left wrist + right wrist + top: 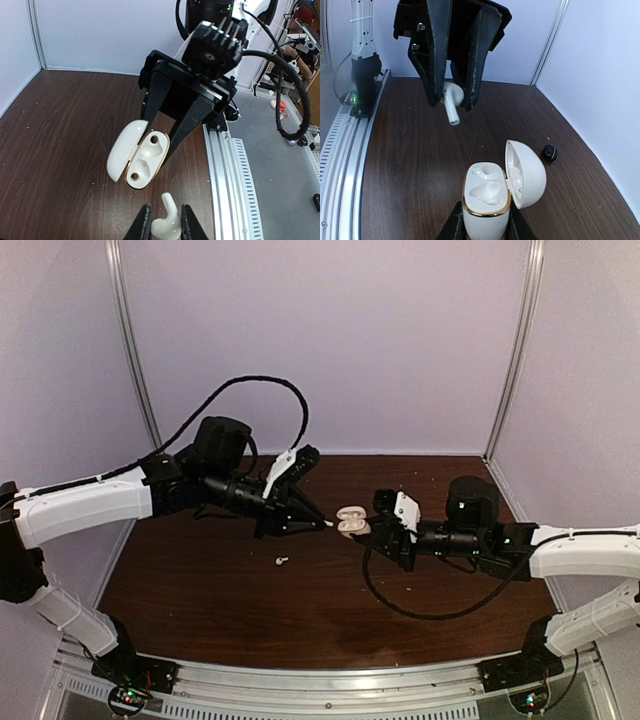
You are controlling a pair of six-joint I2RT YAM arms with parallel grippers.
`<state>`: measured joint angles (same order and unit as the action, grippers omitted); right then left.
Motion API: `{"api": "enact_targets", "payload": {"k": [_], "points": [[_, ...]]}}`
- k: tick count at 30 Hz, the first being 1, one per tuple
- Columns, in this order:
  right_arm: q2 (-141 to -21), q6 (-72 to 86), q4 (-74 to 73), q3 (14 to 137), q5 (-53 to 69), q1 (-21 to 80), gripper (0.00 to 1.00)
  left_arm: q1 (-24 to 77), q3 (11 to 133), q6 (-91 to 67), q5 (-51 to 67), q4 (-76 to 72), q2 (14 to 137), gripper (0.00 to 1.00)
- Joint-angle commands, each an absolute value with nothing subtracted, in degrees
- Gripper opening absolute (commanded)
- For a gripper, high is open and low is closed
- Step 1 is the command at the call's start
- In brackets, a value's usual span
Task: Insert the wireless bluetooth earbuds into the charging case
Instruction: Insert the right earbud into the right side groove of the charging case.
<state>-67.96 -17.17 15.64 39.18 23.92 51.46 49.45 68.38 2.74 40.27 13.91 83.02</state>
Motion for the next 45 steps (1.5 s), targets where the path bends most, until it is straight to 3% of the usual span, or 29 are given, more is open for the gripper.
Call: {"api": "enact_targets", "payload": {"k": [1, 10, 45], "points": [[-68.70, -21.75, 21.56, 38.10, 21.78, 53.52, 0.00, 50.85, 71.44, 7.17, 36.66, 17.99, 82.87, 0.10], [-69.36, -25.52, 30.63, 34.58, 18.44, 56.29, 0.00, 52.60, 72.07, 8.20, 35.49, 18.77, 82.59, 0.09], [-75.14, -26.02, 33.36, 36.99, 6.51, 61.92, 0.00, 55.12, 74.95, 4.96, 27.59, 18.61, 86.75, 0.08]]}}
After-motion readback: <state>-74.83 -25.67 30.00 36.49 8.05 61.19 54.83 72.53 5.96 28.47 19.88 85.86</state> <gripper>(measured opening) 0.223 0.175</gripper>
